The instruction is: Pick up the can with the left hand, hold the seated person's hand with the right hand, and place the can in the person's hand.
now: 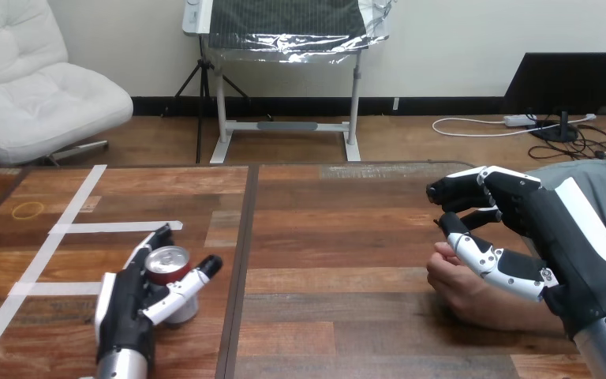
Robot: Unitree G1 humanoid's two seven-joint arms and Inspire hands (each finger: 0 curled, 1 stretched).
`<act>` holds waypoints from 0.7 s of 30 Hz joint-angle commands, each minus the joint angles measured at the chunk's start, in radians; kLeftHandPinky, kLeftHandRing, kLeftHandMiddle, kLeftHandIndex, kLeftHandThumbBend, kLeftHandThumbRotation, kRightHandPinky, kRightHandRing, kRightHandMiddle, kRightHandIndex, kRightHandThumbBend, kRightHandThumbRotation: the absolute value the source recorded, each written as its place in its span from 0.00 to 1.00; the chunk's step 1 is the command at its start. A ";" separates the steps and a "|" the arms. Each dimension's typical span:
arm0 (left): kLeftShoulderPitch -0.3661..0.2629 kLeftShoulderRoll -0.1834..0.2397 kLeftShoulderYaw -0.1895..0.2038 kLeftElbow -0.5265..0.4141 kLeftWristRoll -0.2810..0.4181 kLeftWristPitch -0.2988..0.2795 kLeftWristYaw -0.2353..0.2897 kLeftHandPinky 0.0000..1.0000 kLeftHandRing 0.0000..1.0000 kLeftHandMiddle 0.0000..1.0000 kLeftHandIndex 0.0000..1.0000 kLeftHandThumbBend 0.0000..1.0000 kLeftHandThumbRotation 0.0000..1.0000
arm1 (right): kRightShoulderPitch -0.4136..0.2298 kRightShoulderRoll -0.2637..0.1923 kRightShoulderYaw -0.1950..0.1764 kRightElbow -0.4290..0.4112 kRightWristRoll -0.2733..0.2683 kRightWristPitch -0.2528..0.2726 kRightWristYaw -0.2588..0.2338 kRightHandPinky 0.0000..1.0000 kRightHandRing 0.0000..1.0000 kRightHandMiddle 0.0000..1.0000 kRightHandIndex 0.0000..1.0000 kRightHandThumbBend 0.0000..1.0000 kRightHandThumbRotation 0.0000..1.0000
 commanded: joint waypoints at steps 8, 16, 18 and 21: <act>-0.005 -0.022 -0.058 -0.096 0.043 0.027 0.003 0.83 0.87 0.89 0.87 0.77 0.28 | -0.075 -0.020 -0.006 -0.040 0.002 -0.011 -0.001 0.63 0.69 0.69 0.63 0.34 0.00; 0.000 -0.019 -0.066 -0.110 0.058 0.025 0.016 0.82 0.86 0.88 0.86 0.77 0.28 | -0.076 -0.022 -0.005 -0.040 -0.005 -0.009 -0.002 0.63 0.69 0.69 0.63 0.34 0.00; 0.000 -0.015 -0.068 -0.108 0.066 0.019 0.020 0.82 0.86 0.87 0.86 0.77 0.28 | -0.075 -0.022 -0.005 -0.041 -0.003 -0.007 -0.001 0.62 0.69 0.69 0.63 0.34 0.00; 0.000 -0.018 -0.063 -0.106 0.051 0.015 0.009 0.81 0.85 0.87 0.86 0.78 0.28 | -0.075 -0.021 -0.005 -0.043 -0.001 -0.006 0.000 0.62 0.69 0.69 0.63 0.34 0.00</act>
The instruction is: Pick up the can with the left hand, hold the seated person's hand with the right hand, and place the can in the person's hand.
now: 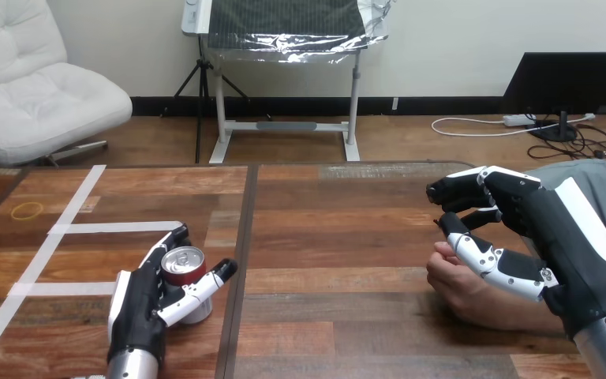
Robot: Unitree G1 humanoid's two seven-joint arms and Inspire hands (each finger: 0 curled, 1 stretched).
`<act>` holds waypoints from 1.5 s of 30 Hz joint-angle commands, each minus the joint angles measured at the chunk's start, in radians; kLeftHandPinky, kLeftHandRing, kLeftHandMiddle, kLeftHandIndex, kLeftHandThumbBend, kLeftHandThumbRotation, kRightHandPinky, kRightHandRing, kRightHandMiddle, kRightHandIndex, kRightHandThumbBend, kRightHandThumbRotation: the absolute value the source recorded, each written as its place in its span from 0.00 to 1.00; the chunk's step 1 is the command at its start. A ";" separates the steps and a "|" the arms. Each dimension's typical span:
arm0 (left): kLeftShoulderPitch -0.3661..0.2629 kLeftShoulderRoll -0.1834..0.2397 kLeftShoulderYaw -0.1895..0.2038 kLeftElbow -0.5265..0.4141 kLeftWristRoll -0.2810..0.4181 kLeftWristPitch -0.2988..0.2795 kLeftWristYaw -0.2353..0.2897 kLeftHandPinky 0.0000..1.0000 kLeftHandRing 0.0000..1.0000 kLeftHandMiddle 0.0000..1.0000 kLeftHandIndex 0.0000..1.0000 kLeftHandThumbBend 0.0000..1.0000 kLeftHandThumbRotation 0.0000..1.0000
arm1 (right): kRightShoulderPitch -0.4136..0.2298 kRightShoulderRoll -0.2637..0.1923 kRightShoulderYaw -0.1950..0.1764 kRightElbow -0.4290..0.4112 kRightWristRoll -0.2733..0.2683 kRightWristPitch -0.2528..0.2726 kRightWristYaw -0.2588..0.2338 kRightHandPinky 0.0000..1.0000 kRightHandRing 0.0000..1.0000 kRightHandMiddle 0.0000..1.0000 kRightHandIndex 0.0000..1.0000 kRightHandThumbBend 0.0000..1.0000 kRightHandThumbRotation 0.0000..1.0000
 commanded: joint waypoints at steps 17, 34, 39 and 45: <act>-0.024 0.003 -0.018 -0.043 0.022 -0.014 0.002 0.84 0.88 0.89 0.86 0.80 0.29 | -0.075 -0.022 -0.005 -0.042 -0.001 -0.006 0.000 0.63 0.69 0.69 0.63 0.33 0.00; -0.031 0.039 -0.039 -0.011 0.168 -0.054 0.163 0.84 0.88 0.89 0.87 0.83 0.28 | -0.072 -0.024 -0.001 -0.040 -0.009 -0.009 0.000 0.63 0.70 0.70 0.64 0.33 0.00; -0.042 0.082 -0.057 0.009 0.241 -0.077 0.213 0.82 0.86 0.88 0.88 0.82 0.26 | -0.071 -0.023 -0.001 -0.041 -0.008 -0.009 0.001 0.62 0.69 0.69 0.64 0.33 0.00; -0.051 0.134 -0.072 -0.011 0.285 -0.067 0.190 0.83 0.86 0.88 0.88 0.81 0.25 | -0.070 -0.023 -0.001 -0.041 -0.014 -0.010 0.000 0.62 0.69 0.69 0.64 0.34 0.00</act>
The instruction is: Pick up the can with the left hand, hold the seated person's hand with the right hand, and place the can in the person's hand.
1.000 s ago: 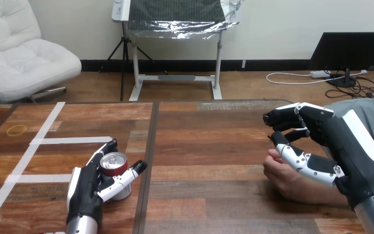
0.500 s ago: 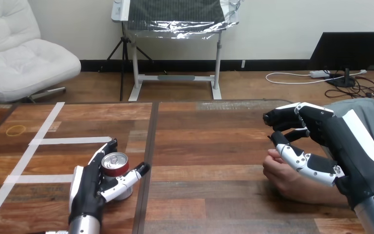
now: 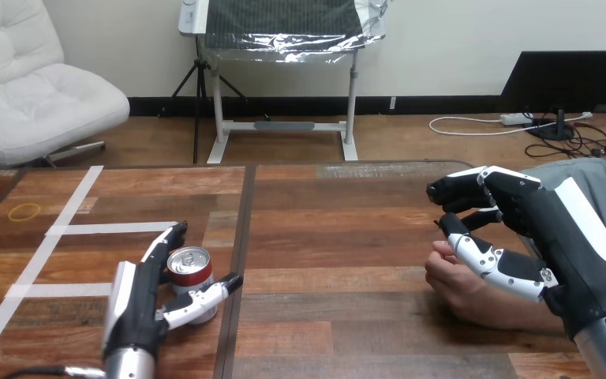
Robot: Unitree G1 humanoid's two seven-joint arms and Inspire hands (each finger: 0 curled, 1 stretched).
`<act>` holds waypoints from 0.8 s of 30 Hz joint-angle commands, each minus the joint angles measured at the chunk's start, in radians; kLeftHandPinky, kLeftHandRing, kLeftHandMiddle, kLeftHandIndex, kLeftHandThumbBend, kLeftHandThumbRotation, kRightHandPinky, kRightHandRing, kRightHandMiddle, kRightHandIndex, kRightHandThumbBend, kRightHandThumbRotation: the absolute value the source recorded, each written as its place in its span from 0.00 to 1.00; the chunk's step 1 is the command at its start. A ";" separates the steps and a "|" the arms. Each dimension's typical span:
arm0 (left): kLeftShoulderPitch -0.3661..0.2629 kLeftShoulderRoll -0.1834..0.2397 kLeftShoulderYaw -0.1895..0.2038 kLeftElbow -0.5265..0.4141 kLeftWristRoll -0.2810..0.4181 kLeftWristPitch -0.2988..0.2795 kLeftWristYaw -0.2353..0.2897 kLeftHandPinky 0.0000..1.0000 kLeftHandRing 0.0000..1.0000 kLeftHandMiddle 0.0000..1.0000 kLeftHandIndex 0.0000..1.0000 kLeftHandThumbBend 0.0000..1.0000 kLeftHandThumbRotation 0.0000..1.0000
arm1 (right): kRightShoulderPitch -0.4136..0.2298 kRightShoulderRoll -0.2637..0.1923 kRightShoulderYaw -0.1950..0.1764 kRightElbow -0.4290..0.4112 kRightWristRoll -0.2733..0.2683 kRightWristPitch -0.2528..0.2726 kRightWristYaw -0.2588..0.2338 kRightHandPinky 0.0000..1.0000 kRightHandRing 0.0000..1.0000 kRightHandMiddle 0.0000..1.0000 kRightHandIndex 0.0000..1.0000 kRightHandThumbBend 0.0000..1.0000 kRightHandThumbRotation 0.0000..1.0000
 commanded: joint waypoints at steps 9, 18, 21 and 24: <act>-0.059 0.171 -0.034 -0.111 0.076 0.034 -0.098 0.83 0.86 0.88 0.88 0.81 0.22 | -0.071 -0.017 0.000 -0.046 -0.004 0.000 0.000 0.63 0.70 0.69 0.63 0.34 0.00; -0.067 0.255 -0.055 -0.219 0.128 0.122 -0.206 0.79 0.84 0.87 0.87 0.84 0.23 | -0.070 -0.016 0.002 -0.047 -0.004 0.005 0.001 0.63 0.70 0.69 0.63 0.34 0.00; -0.070 0.278 -0.059 -0.252 0.137 0.148 -0.243 0.78 0.84 0.86 0.86 0.84 0.22 | -0.069 -0.015 0.003 -0.047 -0.003 0.005 0.001 0.64 0.70 0.69 0.63 0.35 0.00; -0.072 0.297 -0.062 -0.284 0.141 0.177 -0.279 0.77 0.83 0.86 0.86 0.84 0.21 | -0.070 -0.014 0.004 -0.046 0.001 0.002 0.002 0.64 0.71 0.69 0.63 0.35 0.00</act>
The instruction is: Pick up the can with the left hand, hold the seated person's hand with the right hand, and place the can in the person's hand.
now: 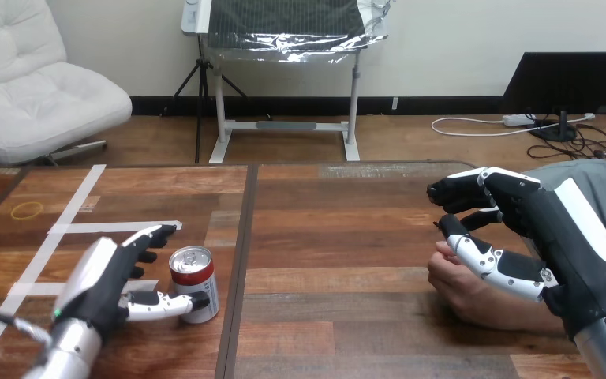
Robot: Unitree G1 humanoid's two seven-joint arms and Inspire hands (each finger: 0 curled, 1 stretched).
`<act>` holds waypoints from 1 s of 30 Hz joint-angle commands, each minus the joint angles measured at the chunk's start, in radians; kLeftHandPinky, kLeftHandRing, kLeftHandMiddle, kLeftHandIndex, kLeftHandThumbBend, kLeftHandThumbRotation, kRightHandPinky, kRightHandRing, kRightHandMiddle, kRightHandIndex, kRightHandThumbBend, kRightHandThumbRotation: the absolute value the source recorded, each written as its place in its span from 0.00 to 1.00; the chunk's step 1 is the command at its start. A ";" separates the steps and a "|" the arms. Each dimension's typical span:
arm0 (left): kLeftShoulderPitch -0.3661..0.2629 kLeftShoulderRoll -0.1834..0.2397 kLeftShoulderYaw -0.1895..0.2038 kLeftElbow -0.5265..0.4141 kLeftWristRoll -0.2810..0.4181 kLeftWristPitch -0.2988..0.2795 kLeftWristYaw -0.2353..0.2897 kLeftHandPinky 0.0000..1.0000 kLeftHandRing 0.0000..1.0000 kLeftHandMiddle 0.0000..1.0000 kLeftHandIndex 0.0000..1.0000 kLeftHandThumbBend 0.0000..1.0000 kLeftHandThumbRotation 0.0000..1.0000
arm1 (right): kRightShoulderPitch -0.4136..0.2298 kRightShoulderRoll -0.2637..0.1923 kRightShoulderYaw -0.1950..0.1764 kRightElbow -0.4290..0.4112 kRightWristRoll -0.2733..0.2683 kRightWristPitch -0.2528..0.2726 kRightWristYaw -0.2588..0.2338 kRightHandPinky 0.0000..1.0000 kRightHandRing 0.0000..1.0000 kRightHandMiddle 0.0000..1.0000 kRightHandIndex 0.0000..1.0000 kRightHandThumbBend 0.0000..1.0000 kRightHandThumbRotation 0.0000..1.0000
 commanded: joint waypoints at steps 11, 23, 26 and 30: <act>-0.084 0.108 -0.024 -0.195 0.004 0.065 -0.158 0.74 0.81 0.85 0.84 0.85 0.20 | -0.070 -0.021 0.002 -0.039 -0.002 -0.021 0.002 0.64 0.71 0.69 0.63 0.35 0.00; -0.122 0.163 -0.025 -0.215 -0.001 0.090 -0.270 0.74 0.80 0.83 0.83 0.86 0.20 | -0.070 -0.024 -0.003 -0.043 -0.003 -0.009 0.004 0.65 0.71 0.69 0.63 0.35 0.00; -0.134 0.169 -0.025 -0.214 -0.010 0.096 -0.300 0.72 0.78 0.83 0.82 0.86 0.17 | -0.070 -0.025 -0.003 -0.045 -0.003 -0.004 0.005 0.65 0.71 0.69 0.63 0.35 0.00; -0.152 0.175 -0.028 -0.203 -0.020 0.100 -0.340 0.71 0.78 0.82 0.81 0.87 0.15 | -0.071 -0.025 -0.002 -0.047 -0.003 -0.001 0.007 0.66 0.72 0.70 0.63 0.35 0.00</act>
